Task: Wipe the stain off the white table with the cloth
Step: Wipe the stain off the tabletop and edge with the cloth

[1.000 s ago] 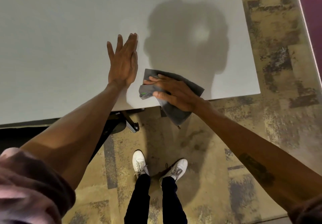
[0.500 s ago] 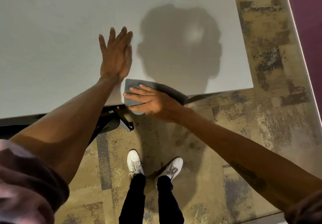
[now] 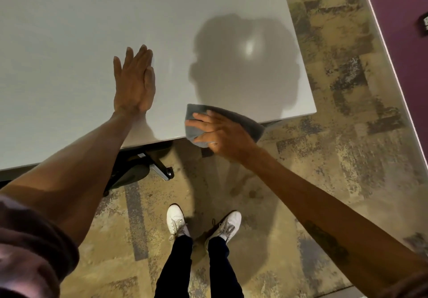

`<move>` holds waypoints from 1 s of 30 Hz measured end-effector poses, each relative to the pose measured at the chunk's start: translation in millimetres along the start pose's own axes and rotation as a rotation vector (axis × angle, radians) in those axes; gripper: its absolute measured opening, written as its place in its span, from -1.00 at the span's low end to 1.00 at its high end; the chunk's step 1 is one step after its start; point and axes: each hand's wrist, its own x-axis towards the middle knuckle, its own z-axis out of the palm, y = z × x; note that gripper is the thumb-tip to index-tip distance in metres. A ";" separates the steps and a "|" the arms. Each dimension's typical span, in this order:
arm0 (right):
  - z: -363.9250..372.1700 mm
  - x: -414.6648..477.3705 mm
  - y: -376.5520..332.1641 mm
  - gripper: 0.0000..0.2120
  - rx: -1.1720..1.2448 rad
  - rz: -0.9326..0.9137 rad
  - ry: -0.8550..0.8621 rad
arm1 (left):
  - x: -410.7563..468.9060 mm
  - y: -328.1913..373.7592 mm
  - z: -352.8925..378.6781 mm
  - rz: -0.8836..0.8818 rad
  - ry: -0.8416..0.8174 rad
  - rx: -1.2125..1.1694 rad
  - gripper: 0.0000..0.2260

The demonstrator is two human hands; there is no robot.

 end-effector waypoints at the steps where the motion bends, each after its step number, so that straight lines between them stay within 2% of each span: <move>1: -3.8 -12.3 9.7 -0.71 -0.039 -0.002 0.016 | 0.0 0.3 -0.3 0.000 0.002 -0.006 -0.58; 3: -11.1 -34.0 31.1 -0.71 -0.100 -0.022 0.020 | -0.2 1.7 -0.5 -0.003 0.008 -0.004 -0.58; 7: -21.9 -63.1 62.4 -0.73 -0.073 -0.001 0.046 | 0.0 2.7 0.0 0.014 0.024 0.022 -0.62; 12: -42.6 -93.3 86.7 -0.76 -0.076 0.067 0.003 | 2.9 6.3 -0.7 0.058 0.038 0.155 -0.70; 21: -61.2 -146.1 131.3 -0.76 -0.064 0.153 0.089 | -0.1 12.4 -1.3 0.122 0.106 0.122 -0.84; 26: -66.3 -175.0 142.2 -0.78 0.017 0.310 0.235 | -1.5 14.4 -0.9 0.131 0.116 0.100 -0.91; 30: -82.5 -201.7 137.6 -0.62 0.107 0.667 0.387 | 1.1 15.0 -0.3 0.177 0.146 0.115 -0.96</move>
